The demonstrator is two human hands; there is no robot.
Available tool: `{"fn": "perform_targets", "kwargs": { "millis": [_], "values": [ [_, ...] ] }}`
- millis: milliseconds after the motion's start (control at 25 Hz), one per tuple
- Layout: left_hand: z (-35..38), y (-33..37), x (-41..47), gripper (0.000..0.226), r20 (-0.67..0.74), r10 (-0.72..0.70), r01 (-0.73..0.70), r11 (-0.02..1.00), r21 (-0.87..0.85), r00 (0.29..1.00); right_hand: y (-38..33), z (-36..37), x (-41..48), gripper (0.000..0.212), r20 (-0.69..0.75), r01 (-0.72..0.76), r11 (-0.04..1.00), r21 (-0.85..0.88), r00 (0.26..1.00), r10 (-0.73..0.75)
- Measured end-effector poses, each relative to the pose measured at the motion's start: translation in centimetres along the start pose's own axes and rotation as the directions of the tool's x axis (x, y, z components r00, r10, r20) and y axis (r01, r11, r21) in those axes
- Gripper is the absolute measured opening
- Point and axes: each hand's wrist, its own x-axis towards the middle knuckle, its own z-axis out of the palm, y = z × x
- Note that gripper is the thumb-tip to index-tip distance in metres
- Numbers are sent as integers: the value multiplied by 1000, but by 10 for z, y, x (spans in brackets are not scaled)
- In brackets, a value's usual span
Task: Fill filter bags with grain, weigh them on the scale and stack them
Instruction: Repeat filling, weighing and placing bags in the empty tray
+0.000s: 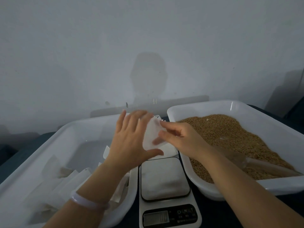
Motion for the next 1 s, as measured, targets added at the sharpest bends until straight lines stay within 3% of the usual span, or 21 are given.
{"fn": "perform_targets", "kwargs": {
  "millis": [80,160,240,320,480,640,720,880,1000],
  "values": [
    [4,8,1,100,170,-3,-13,996,93,985,-1,3,0,51,72,-22,1000,-12,997,22],
    [14,10,4,82,186,-62,56,998,32,981,-1,5,-1,48,113,-34,999,-8,993,34],
    [17,10,4,61,136,-153,175,971,-162,979,-1,4,-1,32,54,-5,999,34,999,3],
    [15,7,2,45,181,-209,267,874,-406,961,1,1,-1,13,-4,47,998,34,999,-47],
    [11,6,-5,34,372,-161,364,730,-578,914,6,4,-3,16,123,87,982,-168,990,-67],
    [11,2,-4,50,321,-204,365,713,-599,925,9,4,-2,40,100,155,973,-172,985,-139],
    [8,-3,-4,55,364,-202,390,719,-575,909,8,1,-2,48,65,169,974,-153,985,-160],
    [0,-20,-2,32,427,-219,442,715,-541,877,4,1,-3,19,-60,198,974,-108,977,-205],
    [-10,-36,-4,43,380,-265,421,805,-419,886,2,-1,-4,32,-102,141,987,-73,984,-148]
  ]
}}
